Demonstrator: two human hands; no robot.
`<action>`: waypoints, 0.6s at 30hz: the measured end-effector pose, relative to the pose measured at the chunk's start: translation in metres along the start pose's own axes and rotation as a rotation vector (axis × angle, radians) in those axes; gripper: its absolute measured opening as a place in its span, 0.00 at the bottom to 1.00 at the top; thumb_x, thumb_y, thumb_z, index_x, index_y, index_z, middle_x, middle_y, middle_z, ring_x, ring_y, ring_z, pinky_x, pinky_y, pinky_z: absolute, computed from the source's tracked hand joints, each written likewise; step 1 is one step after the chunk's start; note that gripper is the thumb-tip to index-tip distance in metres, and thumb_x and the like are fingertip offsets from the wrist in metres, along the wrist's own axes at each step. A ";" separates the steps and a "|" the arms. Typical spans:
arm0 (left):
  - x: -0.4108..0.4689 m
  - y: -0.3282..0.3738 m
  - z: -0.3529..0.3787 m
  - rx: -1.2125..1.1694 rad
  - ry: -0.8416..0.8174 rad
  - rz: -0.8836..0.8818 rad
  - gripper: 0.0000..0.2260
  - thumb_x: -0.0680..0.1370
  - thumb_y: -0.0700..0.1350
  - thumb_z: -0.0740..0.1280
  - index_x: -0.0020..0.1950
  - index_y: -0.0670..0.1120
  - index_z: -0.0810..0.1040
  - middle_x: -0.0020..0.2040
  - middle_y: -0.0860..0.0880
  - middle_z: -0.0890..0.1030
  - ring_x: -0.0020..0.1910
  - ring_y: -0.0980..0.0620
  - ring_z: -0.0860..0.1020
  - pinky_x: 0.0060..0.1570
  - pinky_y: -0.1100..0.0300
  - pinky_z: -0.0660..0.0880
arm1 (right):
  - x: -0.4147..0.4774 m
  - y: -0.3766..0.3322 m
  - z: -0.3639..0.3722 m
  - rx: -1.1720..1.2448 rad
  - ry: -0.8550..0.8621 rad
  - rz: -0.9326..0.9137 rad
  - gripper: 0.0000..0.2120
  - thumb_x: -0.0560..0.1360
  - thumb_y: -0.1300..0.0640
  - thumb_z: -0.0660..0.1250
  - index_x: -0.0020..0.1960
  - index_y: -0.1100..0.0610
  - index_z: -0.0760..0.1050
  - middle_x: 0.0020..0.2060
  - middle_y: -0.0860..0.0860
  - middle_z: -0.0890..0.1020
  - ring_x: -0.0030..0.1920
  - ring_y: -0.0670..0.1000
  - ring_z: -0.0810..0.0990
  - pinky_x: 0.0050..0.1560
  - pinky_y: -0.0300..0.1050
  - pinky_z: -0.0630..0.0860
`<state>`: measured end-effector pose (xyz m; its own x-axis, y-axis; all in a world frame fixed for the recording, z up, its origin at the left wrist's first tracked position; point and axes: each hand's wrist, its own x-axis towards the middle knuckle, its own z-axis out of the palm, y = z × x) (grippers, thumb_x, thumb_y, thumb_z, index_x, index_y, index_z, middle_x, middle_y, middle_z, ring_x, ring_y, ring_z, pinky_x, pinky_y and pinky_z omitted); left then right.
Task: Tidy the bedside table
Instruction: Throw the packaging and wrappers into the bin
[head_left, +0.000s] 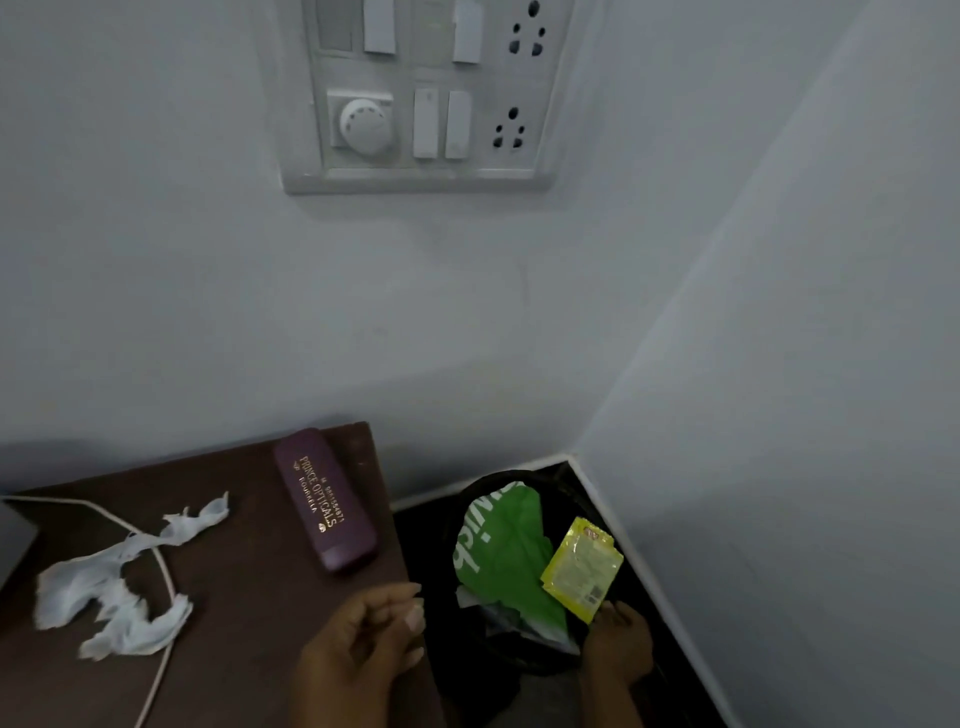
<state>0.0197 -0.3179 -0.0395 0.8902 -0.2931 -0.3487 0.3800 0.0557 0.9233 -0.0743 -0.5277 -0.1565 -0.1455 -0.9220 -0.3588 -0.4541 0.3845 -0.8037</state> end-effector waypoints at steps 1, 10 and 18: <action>0.001 0.002 -0.004 0.001 0.015 0.009 0.11 0.71 0.27 0.67 0.40 0.42 0.81 0.31 0.49 0.84 0.34 0.50 0.81 0.29 0.67 0.78 | 0.001 0.005 -0.001 -0.004 -0.055 -0.001 0.22 0.75 0.53 0.60 0.59 0.70 0.73 0.56 0.68 0.78 0.56 0.68 0.77 0.56 0.54 0.72; 0.003 0.022 -0.061 -0.021 0.157 0.044 0.09 0.71 0.29 0.67 0.42 0.42 0.80 0.32 0.49 0.84 0.33 0.57 0.82 0.29 0.67 0.78 | -0.039 0.014 0.007 0.358 -0.053 -0.047 0.08 0.75 0.69 0.63 0.53 0.72 0.75 0.29 0.48 0.84 0.24 0.35 0.77 0.26 0.25 0.72; 0.000 0.051 -0.142 -0.039 0.346 0.127 0.08 0.72 0.30 0.67 0.42 0.42 0.80 0.31 0.48 0.83 0.31 0.57 0.81 0.30 0.67 0.78 | -0.215 -0.034 0.029 0.301 -0.356 -0.704 0.05 0.72 0.52 0.68 0.45 0.51 0.80 0.34 0.44 0.83 0.38 0.39 0.80 0.43 0.23 0.71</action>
<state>0.0746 -0.1800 -0.0149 0.9607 0.0580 -0.2713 0.2640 0.1092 0.9583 -0.0022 -0.3415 -0.0656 0.3924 -0.9009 0.1854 -0.0740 -0.2318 -0.9699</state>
